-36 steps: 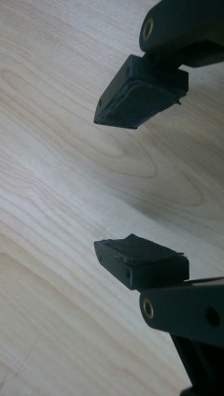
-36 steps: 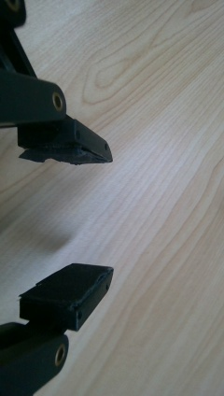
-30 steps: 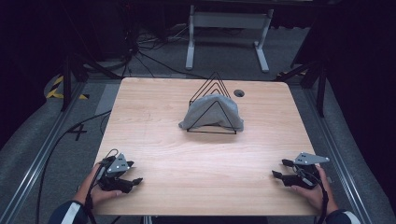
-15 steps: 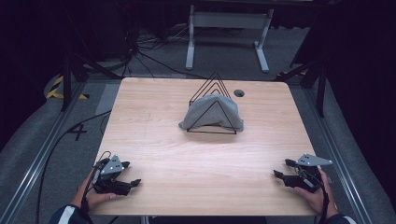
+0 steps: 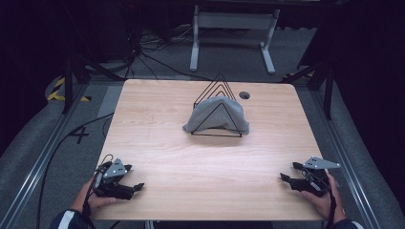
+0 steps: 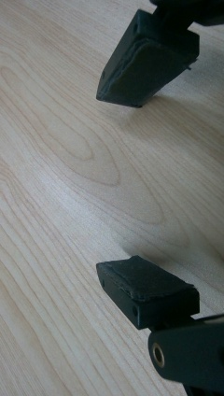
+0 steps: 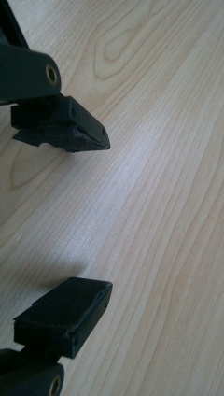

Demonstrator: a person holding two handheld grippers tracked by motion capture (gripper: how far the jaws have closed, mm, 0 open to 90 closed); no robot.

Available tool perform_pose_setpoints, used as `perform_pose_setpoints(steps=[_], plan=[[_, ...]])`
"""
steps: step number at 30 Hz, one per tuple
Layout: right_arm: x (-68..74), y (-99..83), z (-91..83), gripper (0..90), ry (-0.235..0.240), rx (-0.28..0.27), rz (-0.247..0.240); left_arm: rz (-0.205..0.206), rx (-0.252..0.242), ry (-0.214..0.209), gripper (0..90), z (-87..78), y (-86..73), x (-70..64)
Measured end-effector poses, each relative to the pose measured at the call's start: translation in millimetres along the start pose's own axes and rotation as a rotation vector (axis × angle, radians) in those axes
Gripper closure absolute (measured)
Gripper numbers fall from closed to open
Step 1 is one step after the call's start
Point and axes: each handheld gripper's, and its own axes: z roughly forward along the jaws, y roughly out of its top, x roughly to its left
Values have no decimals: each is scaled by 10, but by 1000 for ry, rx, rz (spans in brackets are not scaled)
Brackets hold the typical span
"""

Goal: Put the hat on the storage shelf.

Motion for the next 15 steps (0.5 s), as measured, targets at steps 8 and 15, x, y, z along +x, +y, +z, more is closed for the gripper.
perform_pose_setpoints(steps=[8, 15], plan=[[4, 0, 3, 257, -2, -1, 1, -1, 1, 1, 156, 1, 1, 1], [-1, 0, 1, 256, -3, 2, 0, -2, 7, 1, 153, -1, 4, -1]])
